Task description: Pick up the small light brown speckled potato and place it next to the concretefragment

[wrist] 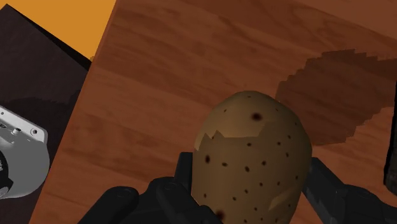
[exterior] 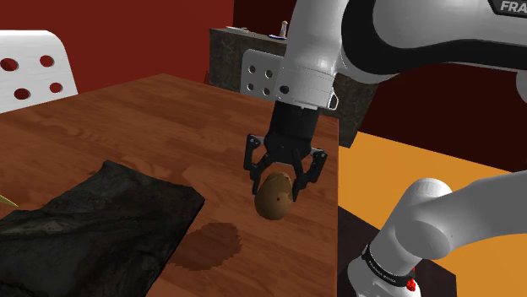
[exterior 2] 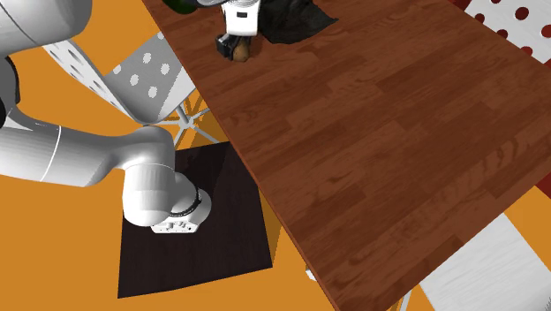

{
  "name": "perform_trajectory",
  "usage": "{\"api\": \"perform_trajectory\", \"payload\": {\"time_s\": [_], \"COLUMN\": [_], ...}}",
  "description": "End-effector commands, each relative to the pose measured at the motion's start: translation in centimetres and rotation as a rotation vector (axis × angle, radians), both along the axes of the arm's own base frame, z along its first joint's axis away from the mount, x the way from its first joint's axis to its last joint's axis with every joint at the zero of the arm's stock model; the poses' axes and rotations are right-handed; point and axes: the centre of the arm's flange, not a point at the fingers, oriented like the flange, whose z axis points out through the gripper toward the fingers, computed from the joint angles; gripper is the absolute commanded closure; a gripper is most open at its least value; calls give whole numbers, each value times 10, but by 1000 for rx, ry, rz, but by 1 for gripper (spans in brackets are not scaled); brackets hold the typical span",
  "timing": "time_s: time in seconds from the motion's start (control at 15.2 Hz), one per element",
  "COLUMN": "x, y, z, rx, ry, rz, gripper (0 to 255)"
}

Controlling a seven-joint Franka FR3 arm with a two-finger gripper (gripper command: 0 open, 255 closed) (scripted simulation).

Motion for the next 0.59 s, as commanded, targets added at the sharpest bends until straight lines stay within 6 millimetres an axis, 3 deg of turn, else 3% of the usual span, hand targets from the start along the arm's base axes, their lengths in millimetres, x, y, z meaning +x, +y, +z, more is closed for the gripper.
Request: {"api": "perform_trajectory", "payload": {"time_s": [0.0,0.53], "x": [0,0], "y": [0,0], "z": [-10,-45], "rx": [0,0], "ry": [-1,-1], "rz": [0,0], "gripper": [255,255]}}
